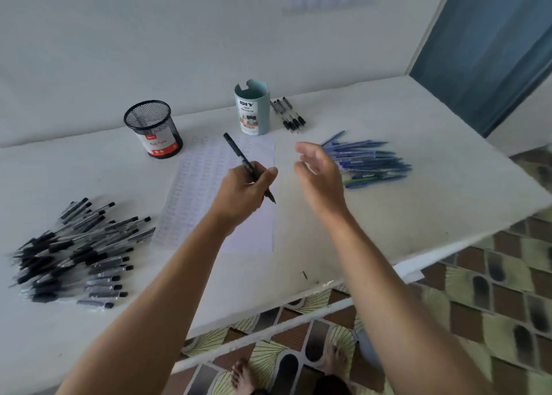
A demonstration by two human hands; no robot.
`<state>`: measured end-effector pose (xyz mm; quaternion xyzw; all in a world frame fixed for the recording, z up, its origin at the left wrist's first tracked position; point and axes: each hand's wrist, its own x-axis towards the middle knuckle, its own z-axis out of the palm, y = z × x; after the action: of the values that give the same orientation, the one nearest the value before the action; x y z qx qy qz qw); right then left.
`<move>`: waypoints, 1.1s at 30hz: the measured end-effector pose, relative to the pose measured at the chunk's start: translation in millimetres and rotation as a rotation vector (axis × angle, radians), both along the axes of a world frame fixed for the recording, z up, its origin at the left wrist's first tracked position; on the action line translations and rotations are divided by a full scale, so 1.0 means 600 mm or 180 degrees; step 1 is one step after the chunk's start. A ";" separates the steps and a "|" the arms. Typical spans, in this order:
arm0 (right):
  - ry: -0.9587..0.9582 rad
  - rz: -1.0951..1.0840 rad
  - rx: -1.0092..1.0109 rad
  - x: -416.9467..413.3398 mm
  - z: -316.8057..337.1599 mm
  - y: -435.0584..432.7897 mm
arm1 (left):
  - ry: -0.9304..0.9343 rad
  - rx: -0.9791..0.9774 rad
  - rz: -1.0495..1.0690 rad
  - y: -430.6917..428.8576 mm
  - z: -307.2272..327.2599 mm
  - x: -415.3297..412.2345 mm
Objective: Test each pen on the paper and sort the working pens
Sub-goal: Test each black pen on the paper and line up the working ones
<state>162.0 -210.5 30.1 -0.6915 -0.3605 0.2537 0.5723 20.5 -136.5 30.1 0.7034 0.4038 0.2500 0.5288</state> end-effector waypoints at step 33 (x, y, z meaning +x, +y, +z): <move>0.0125 -0.1066 -0.0576 0.386 -0.433 -0.733 | 0.2760 0.0248 -0.2225 -0.652 -0.458 0.461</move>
<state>393.3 -650.2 -229.5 -0.7854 -0.2049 0.1997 0.5490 297.3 -528.0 -244.7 0.8530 0.3174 -0.2377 0.3393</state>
